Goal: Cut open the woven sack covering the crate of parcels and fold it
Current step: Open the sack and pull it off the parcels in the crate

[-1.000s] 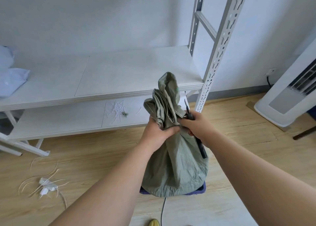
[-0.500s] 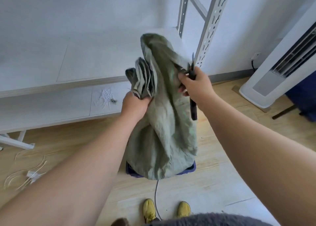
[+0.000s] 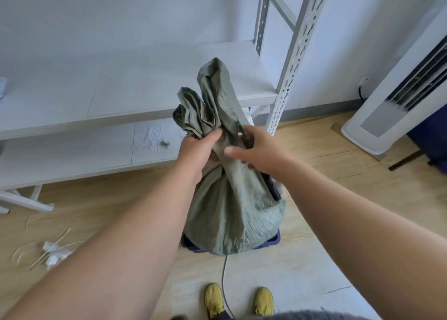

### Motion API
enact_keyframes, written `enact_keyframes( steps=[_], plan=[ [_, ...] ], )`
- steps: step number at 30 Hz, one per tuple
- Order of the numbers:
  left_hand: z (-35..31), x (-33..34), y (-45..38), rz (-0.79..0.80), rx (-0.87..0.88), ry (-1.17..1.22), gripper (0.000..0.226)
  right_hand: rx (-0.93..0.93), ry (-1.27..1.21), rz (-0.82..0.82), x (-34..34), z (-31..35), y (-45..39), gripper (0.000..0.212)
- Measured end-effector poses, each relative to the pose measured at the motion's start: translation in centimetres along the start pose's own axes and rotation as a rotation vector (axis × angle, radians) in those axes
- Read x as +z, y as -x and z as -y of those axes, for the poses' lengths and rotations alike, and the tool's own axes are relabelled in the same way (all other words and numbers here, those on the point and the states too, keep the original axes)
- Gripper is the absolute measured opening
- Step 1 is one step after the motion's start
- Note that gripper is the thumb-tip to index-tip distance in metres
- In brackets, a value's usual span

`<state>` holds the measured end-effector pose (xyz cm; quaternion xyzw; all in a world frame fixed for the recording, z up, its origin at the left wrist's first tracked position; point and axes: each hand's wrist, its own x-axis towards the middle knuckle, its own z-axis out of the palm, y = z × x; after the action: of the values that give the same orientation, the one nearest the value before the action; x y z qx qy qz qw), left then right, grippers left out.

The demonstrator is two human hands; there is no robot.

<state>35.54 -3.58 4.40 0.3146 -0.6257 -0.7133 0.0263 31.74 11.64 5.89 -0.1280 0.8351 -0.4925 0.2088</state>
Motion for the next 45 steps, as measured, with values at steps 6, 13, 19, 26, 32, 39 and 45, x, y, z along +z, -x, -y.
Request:
enact_keyframes(
  steps=[6, 13, 19, 26, 32, 39, 45],
  plan=[
    [0.4, -0.7, 0.9, 0.395, 0.131, -0.12, 0.041, 0.063, -0.008, -0.323, 0.8, -1.4, -0.7, 0.033],
    [4.7, 0.2, 0.6, 0.088, 0.254, -0.889, 0.032, 0.043, -0.11, -0.286, 0.8, -0.3, -0.5, 0.032],
    [4.2, 0.0, 0.4, 0.073, 0.433, -0.803, 0.008, 0.034, -0.016, -0.409, -0.3, 0.7, -0.7, 0.029],
    [4.8, -0.3, -0.2, 0.126, 0.384, -0.847, 0.012, -0.014, 0.06, -0.374, -0.1, -0.1, -0.6, 0.024],
    [4.4, -0.7, -0.3, 0.049, 0.494, -0.789, 0.011, 0.001, 0.128, -0.331, -1.0, 0.2, -1.0, 0.021],
    [6.7, -1.0, -1.2, 0.044, 0.359, -0.712, 0.01, 0.131, 0.15, -0.209, -0.8, -1.1, -1.9, 0.023],
    [8.1, 0.8, 1.6, 0.049, 0.328, -0.504, 0.109, 0.332, -0.256, -0.11, -1.3, -0.3, -2.4, 0.028]
  ],
)
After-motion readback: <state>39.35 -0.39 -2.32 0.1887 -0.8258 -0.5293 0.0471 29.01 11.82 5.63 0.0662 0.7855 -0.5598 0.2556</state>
